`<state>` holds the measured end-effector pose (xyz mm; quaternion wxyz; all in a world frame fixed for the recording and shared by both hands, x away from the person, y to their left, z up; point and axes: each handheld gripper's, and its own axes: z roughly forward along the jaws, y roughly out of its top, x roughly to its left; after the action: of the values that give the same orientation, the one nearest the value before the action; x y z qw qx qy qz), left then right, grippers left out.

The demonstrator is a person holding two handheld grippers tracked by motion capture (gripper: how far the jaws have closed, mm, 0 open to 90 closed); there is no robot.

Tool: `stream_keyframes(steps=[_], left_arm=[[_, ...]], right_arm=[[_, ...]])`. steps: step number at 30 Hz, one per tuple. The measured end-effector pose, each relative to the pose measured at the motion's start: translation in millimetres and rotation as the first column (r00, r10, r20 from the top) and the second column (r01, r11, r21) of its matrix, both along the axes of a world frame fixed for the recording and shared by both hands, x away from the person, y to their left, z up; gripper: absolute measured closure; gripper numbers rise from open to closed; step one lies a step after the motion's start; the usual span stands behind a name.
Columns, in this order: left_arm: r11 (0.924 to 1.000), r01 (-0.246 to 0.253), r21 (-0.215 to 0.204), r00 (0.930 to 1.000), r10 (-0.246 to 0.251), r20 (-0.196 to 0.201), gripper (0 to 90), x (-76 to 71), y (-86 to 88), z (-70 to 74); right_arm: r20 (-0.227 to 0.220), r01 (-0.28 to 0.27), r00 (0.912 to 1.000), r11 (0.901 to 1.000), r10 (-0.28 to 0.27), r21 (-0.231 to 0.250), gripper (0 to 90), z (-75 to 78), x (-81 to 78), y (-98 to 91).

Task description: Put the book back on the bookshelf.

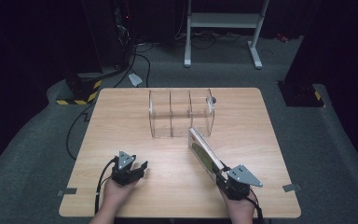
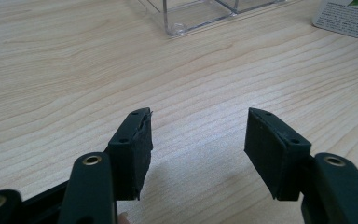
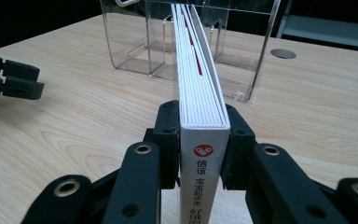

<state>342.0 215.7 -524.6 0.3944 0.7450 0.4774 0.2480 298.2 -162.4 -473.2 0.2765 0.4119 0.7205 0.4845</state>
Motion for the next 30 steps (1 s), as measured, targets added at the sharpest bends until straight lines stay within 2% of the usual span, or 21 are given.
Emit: stream_keyframes(steps=[7, 12, 16, 30], left_arm=[[1.0000, 0.007, -0.007, 1.0000, -0.007, -0.001, 41.2, 0.4, 0.5, -0.1], [0.9999, 0.009, -0.009, 1.0000, -0.009, -0.003, 41.1, 0.7, 0.5, -0.2], [0.9999, 0.011, -0.010, 0.9999, -0.011, -0.008, 41.1, 0.6, 0.1, -0.2], [0.9998, 0.012, -0.014, 0.9998, -0.012, -0.014, 40.3, 1.4, -0.2, -0.5]], right_arm=[[-0.011, 0.031, 0.9995, 0.9994, -0.031, 0.017, 73.0, 0.2, -1.9, 4.1], [-0.012, 0.032, 0.9994, 0.9993, -0.032, -0.021, 74.8, 2.2, -4.2, 7.7], [-0.015, 0.045, 0.9989, 0.9988, -0.045, -0.019, 75.3, 3.4, -4.5, 10.4], [0.017, 0.098, 0.9951, 0.9951, -0.098, -0.017, 75.4, 28.9, 0.7, 11.5]])
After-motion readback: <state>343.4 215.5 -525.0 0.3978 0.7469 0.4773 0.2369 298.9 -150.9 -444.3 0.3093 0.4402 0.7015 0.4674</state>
